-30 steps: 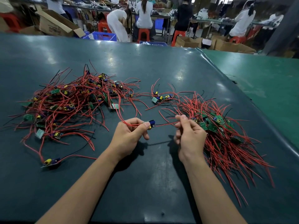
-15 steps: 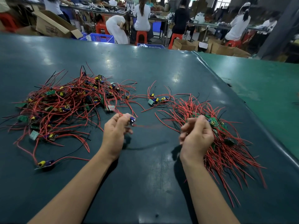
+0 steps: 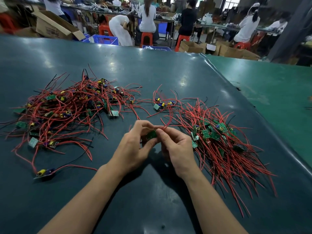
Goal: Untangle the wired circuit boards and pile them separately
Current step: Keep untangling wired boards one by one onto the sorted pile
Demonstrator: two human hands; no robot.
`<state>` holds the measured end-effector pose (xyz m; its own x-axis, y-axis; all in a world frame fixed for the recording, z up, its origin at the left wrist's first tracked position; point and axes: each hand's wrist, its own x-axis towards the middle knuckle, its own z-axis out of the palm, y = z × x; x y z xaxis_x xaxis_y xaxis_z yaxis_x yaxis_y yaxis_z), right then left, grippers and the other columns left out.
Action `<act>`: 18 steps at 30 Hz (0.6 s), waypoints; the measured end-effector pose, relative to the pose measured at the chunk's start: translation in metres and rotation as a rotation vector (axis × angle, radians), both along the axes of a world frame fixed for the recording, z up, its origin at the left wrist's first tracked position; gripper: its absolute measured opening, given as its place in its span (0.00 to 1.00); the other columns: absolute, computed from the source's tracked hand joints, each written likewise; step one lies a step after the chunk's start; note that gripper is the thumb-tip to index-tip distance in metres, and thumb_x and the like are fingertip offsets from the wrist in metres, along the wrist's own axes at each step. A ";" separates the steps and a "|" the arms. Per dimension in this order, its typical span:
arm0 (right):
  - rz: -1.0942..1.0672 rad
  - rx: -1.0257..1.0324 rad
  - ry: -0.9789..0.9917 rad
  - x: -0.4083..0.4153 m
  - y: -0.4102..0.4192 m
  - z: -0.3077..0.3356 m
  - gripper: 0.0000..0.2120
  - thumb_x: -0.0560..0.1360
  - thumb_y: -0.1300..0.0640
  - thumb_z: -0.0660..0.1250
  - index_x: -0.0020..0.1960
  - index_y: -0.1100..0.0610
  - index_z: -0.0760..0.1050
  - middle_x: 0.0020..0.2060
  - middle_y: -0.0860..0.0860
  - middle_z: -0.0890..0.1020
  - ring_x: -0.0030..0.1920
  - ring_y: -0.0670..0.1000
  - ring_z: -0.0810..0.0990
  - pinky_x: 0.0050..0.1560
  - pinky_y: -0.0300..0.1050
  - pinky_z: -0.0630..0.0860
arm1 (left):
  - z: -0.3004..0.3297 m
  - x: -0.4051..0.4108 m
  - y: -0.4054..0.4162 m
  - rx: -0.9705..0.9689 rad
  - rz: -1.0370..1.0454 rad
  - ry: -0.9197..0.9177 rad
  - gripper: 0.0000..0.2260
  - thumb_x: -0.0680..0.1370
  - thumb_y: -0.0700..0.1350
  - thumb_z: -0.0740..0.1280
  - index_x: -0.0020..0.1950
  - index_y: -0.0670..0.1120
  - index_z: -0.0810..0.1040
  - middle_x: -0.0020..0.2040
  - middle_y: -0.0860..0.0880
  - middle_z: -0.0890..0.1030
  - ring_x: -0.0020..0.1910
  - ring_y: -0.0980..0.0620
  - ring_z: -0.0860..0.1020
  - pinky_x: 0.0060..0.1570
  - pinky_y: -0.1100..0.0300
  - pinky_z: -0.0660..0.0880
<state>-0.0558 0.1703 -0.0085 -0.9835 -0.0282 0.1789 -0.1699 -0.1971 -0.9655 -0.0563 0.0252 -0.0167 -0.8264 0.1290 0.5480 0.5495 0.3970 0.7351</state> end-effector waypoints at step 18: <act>-0.453 -0.366 -0.094 -0.014 0.021 0.003 0.14 0.79 0.61 0.66 0.35 0.58 0.79 0.25 0.47 0.75 0.20 0.43 0.63 0.20 0.34 0.59 | 0.001 0.000 -0.007 -0.327 0.132 0.294 0.11 0.74 0.47 0.72 0.52 0.44 0.79 0.44 0.57 0.76 0.40 0.61 0.66 0.45 0.57 0.69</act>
<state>-0.0695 0.1917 -0.0052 -0.8952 0.4455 0.0094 -0.2321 -0.4482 -0.8633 -0.0566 0.0185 -0.0154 -0.6631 0.2387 0.7095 0.6451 0.6630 0.3799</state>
